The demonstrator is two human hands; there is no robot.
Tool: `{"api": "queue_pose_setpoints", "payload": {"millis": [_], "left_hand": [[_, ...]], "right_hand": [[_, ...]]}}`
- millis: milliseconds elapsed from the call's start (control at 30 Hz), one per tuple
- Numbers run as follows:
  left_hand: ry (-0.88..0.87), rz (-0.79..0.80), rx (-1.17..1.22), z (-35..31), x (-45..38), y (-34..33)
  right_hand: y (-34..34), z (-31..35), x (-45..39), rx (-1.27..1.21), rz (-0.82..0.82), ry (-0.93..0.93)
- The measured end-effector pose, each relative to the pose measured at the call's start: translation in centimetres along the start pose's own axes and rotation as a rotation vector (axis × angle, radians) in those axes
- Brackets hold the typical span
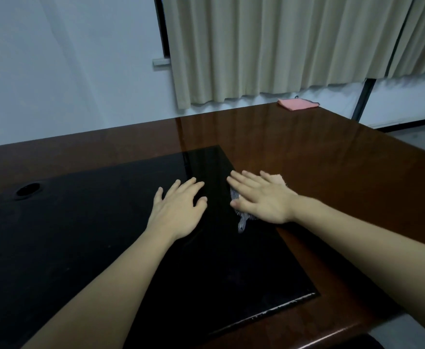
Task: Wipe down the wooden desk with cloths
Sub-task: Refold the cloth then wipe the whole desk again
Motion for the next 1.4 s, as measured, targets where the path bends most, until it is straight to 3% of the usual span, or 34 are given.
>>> {"api": "queue_pose_setpoints", "payload": {"millis": [233, 500, 667, 933, 1033, 1167, 1400], "left_hand": [[0.011, 0.002, -0.021, 0.0, 0.2, 0.0], [0.023, -0.01, -0.014, 0.0, 0.1, 0.2], [0.029, -0.016, -0.016, 0.0, 0.3, 0.2], [0.028, -0.017, -0.03, -0.1, 0.3, 0.2], [0.027, -0.016, -0.027, -0.1, 0.3, 0.1], [0.023, -0.02, -0.022, -0.1, 0.3, 0.2], [0.018, -0.025, -0.016, -0.2, 0.4, 0.4]], "right_hand": [[-1.2, 1.4, 7.3, -0.04, 0.035, 0.137], [0.9, -7.5, 0.0, -0.001, -0.018, -0.129], [1.2, -8.1, -3.0, 0.023, -0.032, -0.201], [-0.5, 0.4, 4.3, -0.011, 0.02, 0.164], [-1.0, 0.7, 6.6, -0.019, 0.037, 0.203], [-0.6, -1.0, 4.7, -0.026, 0.032, 0.159], [0.9, -7.3, -2.3, 0.031, -0.026, -0.133]]}}
Point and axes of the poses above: each hand's wrist, its own x-axis away from the middle knuckle, its own y-axis out of the back of the hand, z = x × y, the point moved 10 cm from there along -x, towards the middle knuckle, and after that the axes turned 4 degrees about -z, right-handed, at the moved point
